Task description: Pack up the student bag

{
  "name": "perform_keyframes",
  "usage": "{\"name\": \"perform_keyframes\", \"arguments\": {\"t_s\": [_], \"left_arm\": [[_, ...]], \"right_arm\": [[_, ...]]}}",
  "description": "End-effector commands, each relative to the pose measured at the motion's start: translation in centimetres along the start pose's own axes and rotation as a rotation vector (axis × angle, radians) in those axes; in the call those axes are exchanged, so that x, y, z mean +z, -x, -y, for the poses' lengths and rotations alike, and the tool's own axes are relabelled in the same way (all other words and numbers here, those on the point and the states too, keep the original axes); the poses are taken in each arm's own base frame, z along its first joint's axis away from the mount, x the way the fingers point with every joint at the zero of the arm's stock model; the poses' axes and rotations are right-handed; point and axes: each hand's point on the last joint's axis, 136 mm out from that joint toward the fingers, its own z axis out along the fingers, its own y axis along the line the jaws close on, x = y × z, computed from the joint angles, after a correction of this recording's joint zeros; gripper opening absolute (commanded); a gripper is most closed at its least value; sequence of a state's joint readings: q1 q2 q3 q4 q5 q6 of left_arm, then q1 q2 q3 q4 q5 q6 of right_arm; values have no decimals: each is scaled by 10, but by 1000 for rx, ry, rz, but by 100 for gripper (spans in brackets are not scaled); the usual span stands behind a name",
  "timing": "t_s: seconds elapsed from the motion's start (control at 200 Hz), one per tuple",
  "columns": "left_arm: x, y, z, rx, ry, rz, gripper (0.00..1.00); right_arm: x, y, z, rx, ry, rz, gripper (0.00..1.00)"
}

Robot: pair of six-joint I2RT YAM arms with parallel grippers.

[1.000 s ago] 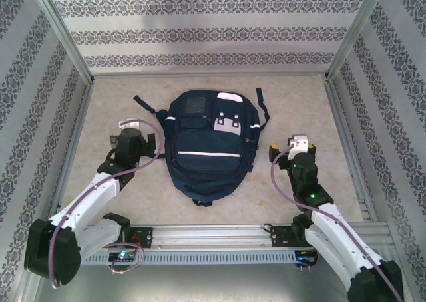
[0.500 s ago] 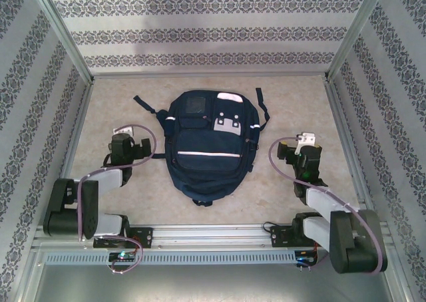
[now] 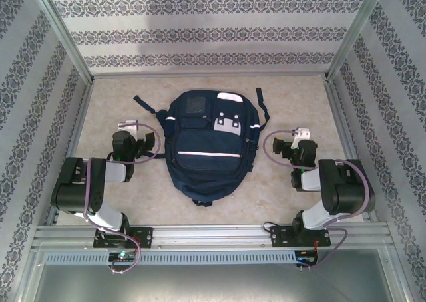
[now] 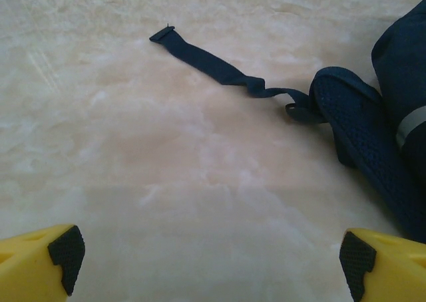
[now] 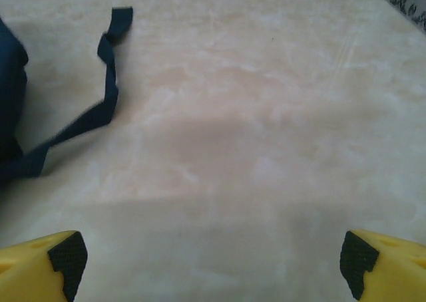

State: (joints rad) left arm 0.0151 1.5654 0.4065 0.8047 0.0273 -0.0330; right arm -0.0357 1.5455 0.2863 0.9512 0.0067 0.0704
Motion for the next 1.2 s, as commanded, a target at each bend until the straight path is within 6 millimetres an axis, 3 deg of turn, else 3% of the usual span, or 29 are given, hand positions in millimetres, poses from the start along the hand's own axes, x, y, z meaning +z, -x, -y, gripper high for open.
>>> {"name": "perform_keyframes", "arguments": {"t_s": [0.0, 1.194], "left_arm": [[1, 11, 3, 17, -18, 32, 99], [1, 11, 5, 31, -18, 32, 99]], "right_arm": [[9, 42, -23, -57, 59, 86, 98], [8, 42, -23, -70, 45, 75, 98]]}}
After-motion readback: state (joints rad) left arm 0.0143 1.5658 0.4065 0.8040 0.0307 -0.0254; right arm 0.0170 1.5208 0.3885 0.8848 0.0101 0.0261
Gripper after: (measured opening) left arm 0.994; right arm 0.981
